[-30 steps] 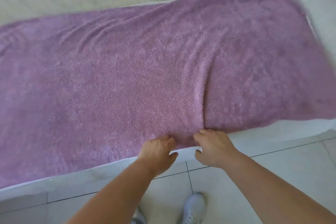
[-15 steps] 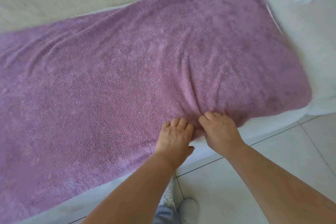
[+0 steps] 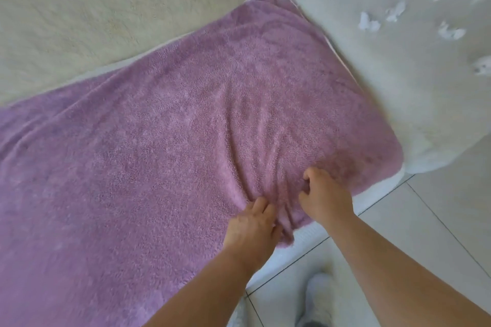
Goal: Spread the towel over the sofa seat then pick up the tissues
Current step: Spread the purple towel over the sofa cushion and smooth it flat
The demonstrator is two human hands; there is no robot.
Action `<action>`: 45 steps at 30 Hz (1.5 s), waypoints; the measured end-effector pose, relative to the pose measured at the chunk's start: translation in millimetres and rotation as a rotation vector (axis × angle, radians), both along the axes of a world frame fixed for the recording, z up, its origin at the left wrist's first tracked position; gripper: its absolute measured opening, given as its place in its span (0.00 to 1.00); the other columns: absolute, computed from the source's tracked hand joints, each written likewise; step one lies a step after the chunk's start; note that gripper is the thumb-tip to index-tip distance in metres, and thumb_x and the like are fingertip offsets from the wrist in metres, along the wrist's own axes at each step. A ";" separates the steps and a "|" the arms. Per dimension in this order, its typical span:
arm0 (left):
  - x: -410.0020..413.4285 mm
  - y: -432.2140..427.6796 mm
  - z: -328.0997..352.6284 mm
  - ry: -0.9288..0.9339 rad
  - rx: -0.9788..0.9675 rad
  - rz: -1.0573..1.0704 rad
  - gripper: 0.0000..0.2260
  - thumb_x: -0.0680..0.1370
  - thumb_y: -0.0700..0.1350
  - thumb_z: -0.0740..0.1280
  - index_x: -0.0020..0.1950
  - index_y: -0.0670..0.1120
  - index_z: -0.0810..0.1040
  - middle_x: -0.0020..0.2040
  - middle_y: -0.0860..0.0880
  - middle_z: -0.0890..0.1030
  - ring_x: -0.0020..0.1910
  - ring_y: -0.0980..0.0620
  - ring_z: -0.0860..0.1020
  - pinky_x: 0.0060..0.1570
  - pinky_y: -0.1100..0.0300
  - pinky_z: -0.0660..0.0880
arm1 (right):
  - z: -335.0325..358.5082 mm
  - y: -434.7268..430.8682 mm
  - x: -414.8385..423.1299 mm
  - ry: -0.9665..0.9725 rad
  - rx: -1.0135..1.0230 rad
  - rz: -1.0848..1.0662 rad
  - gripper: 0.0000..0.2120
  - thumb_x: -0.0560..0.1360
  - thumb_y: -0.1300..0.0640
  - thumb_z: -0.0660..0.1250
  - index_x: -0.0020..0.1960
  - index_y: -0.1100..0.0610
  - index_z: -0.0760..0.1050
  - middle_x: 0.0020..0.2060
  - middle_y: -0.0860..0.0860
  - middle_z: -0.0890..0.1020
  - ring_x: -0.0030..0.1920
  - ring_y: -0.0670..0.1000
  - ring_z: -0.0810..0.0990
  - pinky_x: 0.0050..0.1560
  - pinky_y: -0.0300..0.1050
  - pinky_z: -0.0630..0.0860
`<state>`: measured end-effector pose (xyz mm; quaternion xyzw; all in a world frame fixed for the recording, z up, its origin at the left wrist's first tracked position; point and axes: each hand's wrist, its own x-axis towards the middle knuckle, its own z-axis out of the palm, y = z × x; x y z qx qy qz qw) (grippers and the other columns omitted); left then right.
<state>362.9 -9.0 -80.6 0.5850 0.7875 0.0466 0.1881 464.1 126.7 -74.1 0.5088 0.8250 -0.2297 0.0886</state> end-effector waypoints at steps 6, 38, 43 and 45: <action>24.0 46.8 11.0 0.043 -0.140 0.018 0.23 0.58 0.62 0.75 0.45 0.50 0.76 0.43 0.52 0.74 0.40 0.50 0.77 0.31 0.57 0.74 | -9.0 29.0 27.8 0.107 0.076 0.217 0.15 0.66 0.55 0.71 0.50 0.53 0.71 0.45 0.49 0.76 0.47 0.54 0.77 0.44 0.48 0.74; 95.7 182.7 -9.3 0.029 0.113 0.220 0.12 0.72 0.46 0.55 0.41 0.51 0.78 0.39 0.54 0.77 0.36 0.52 0.77 0.23 0.59 0.72 | -38.3 215.7 107.5 0.128 -0.237 -0.379 0.27 0.68 0.56 0.67 0.66 0.55 0.67 0.60 0.58 0.74 0.61 0.63 0.73 0.59 0.58 0.73; 96.6 206.3 -9.5 -0.027 0.033 0.249 0.10 0.78 0.51 0.58 0.46 0.48 0.76 0.44 0.52 0.75 0.43 0.52 0.75 0.33 0.57 0.74 | -30.8 240.4 115.9 0.147 -0.418 -0.491 0.26 0.63 0.55 0.76 0.58 0.58 0.75 0.52 0.55 0.79 0.51 0.57 0.79 0.49 0.47 0.75; 98.4 215.5 -9.0 -0.037 0.049 0.268 0.08 0.78 0.50 0.61 0.46 0.48 0.76 0.45 0.52 0.75 0.44 0.52 0.74 0.35 0.57 0.74 | -29.3 250.4 121.9 0.211 -0.496 -0.535 0.28 0.63 0.57 0.78 0.60 0.59 0.72 0.55 0.56 0.77 0.53 0.57 0.78 0.52 0.48 0.75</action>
